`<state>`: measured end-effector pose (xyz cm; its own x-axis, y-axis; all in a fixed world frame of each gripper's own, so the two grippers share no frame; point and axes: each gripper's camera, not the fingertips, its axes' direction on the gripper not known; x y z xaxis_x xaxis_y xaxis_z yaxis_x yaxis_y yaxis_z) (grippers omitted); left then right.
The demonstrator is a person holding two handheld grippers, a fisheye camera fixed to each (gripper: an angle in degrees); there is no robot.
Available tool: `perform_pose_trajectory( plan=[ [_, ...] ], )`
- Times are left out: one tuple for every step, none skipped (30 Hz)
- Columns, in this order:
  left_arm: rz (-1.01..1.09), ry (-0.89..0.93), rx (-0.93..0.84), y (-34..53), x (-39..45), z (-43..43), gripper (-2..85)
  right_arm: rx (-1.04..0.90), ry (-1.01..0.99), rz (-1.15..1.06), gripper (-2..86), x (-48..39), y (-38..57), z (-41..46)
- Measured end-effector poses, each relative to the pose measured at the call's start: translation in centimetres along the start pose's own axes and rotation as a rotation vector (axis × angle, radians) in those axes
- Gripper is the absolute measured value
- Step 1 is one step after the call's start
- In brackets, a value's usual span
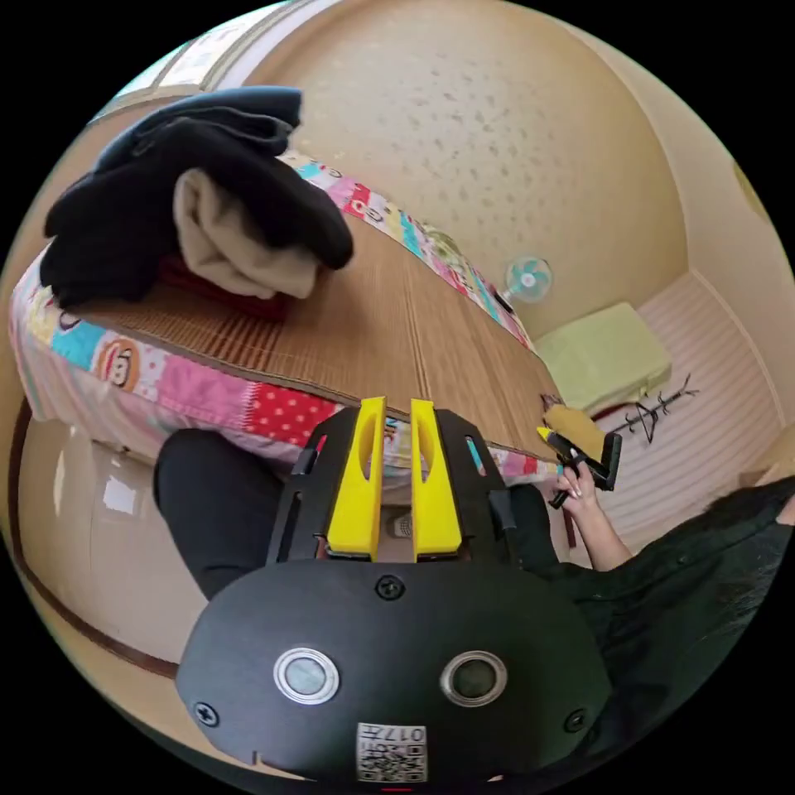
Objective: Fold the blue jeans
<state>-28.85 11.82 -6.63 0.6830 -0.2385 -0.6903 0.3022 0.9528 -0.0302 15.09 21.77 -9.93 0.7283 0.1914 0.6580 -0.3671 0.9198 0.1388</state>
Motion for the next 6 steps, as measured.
perform_pose_trajectory(
  plan=[
    [0.092,0.075,-0.065,-0.5,2.6,2.7,5.3,0.065,0.055,0.001,0.8,0.7,0.0,-1.4],
    [0.138,0.107,-0.100,-0.8,3.8,4.1,5.2,0.172,0.166,0.016,1.1,2.2,-0.2,-3.7],
    [0.210,0.149,-0.169,-1.2,6.1,6.4,5.1,0.240,0.267,0.033,1.6,3.9,-0.7,-5.6],
    [0.251,0.168,-0.219,-1.5,8.0,8.1,5.0,0.259,0.316,0.043,1.8,4.8,-1.1,-6.4],
    [0.266,0.172,-0.229,-1.7,8.8,8.7,5.0,0.277,0.425,0.070,2.8,6.7,-2.1,-7.9],
    [0.291,0.179,-0.228,-1.9,10.2,9.4,5.0,0.285,0.551,0.111,4.0,8.7,-3.4,-9.2]
  ],
)
